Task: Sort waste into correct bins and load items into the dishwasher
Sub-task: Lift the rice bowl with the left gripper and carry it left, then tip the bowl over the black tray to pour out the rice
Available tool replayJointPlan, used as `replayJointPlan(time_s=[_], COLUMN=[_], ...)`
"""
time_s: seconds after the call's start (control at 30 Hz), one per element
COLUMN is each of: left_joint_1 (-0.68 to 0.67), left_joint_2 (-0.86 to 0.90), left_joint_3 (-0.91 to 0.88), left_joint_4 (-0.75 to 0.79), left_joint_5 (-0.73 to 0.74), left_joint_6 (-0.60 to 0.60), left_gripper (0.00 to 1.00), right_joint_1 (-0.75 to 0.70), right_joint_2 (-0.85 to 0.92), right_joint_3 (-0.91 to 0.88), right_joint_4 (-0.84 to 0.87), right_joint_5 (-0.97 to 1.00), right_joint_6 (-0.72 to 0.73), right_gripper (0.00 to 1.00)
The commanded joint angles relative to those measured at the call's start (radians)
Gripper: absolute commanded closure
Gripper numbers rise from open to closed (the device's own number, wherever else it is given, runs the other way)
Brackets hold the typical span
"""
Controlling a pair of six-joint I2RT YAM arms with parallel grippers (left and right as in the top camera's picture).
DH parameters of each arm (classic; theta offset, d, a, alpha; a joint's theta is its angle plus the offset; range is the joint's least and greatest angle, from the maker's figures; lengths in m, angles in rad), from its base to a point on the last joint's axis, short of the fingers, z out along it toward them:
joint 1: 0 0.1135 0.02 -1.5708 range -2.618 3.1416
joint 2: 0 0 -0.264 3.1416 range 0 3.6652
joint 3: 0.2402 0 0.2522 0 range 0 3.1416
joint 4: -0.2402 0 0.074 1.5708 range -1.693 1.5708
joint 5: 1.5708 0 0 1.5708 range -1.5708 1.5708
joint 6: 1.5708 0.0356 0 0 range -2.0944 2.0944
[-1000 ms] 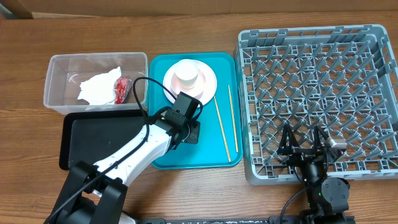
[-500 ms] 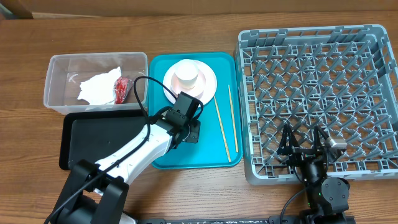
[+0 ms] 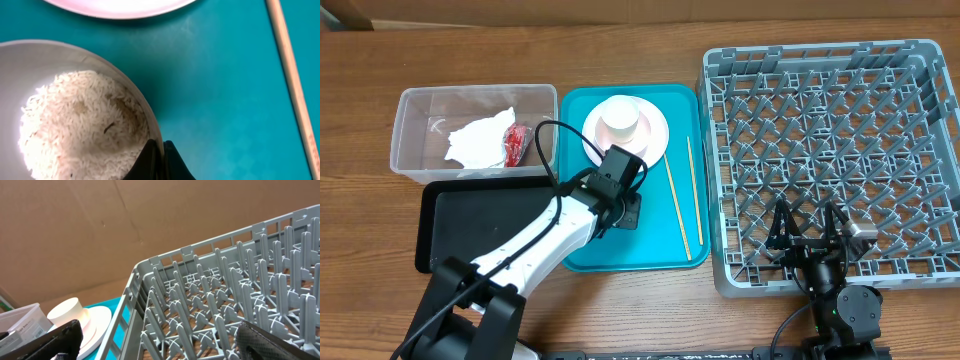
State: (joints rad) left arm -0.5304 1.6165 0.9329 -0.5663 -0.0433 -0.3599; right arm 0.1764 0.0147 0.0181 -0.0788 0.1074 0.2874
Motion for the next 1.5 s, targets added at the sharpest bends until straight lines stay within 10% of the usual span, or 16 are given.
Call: replayJointPlan(time_s=[0.0, 0.5, 1.47], left_joint_1=[0.002, 0.089, 1.056], left_joint_2=[-0.030, -0.169, -0.232], left_joint_3=[0.051, 0.199, 0.081], left_joint_4=[-0.053, -0.342, -0.404], left_joint_5=[0.018, 0.092, 0.978], left_joint_6=[0.001, -0.003, 0.473], left_gripper=[0.96, 0.96, 0.96], right_joint_1=[-0.007, -0.007, -0.007], right_joint_2=[-0.009, -0.009, -0.009], right_joint_3=[-0.010, -0.010, -0.010], right_joint_4=[0.005, 0.005, 0.005], right_joint_5=[-0.005, -0.005, -0.005], right_joint_6=[0.000, 0.000, 0.000], right_gripper=[0.00, 0.00, 0.00])
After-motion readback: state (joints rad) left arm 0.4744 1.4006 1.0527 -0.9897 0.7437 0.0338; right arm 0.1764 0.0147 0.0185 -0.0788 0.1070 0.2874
